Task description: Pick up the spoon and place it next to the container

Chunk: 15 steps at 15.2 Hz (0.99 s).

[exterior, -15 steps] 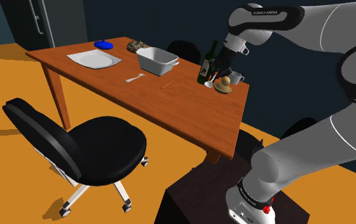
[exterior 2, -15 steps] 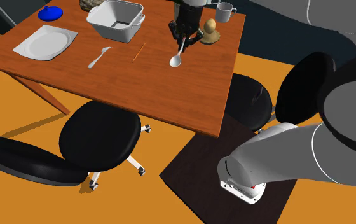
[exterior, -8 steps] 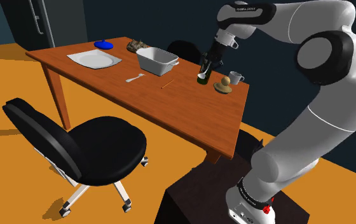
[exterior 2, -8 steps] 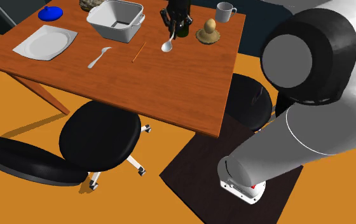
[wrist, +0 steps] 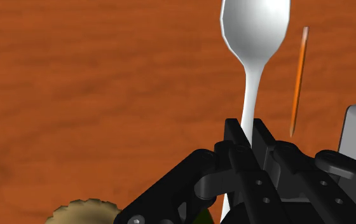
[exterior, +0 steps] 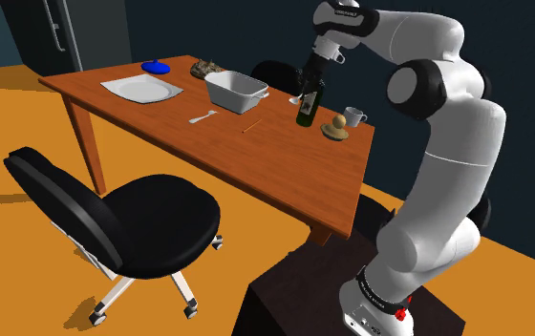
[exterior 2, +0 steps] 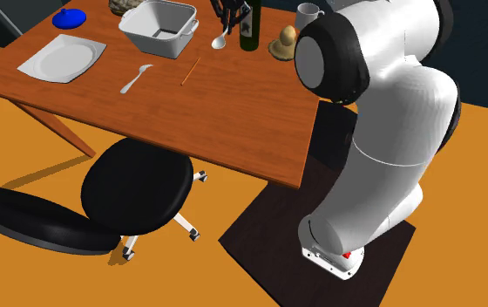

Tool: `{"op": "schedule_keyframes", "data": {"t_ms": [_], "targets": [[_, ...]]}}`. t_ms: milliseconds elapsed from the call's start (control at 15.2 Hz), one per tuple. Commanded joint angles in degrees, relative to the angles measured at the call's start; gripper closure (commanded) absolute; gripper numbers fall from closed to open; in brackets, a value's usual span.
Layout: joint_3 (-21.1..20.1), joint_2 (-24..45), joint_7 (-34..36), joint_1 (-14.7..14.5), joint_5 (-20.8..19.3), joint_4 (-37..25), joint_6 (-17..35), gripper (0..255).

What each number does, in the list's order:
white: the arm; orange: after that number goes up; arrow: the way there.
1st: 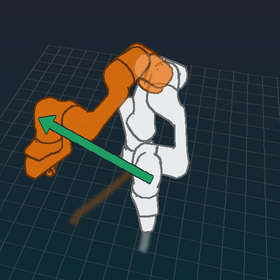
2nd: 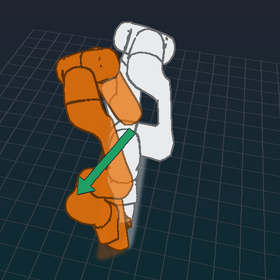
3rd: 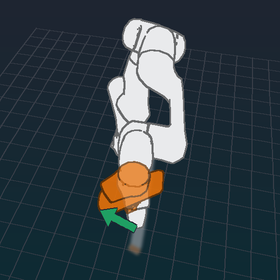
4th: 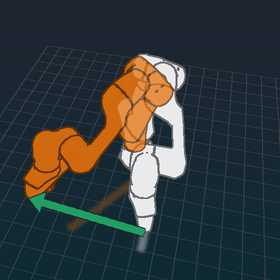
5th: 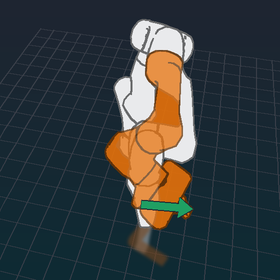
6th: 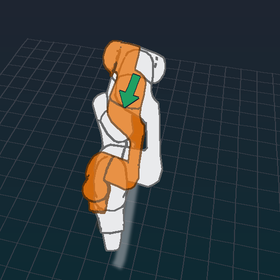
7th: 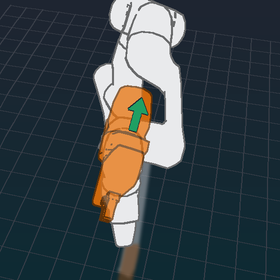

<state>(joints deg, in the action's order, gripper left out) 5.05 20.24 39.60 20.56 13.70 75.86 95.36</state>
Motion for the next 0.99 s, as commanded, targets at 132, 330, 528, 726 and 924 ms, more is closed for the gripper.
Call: {"op": "schedule_keyframes", "data": {"t_ms": [132, 330, 528, 726, 924], "targets": [[-0.5, 15.9, 1.7, 1.5, 0.9, -24.6, -8.5, 255], [-0.9, 21.8, 2.4, 2.2, 1.1, -33.7, -11.7, 255], [-0.7, 19.4, 1.5, 1.8, 1.0, -27.3, -7.7, 255], [-0.6, 18.0, 0.8, 1.4, 1.0, -22.6, -4.5, 255], [-0.5, 17.1, 0.2, 1.2, 1.0, -18.8, -1.6, 255]]}}
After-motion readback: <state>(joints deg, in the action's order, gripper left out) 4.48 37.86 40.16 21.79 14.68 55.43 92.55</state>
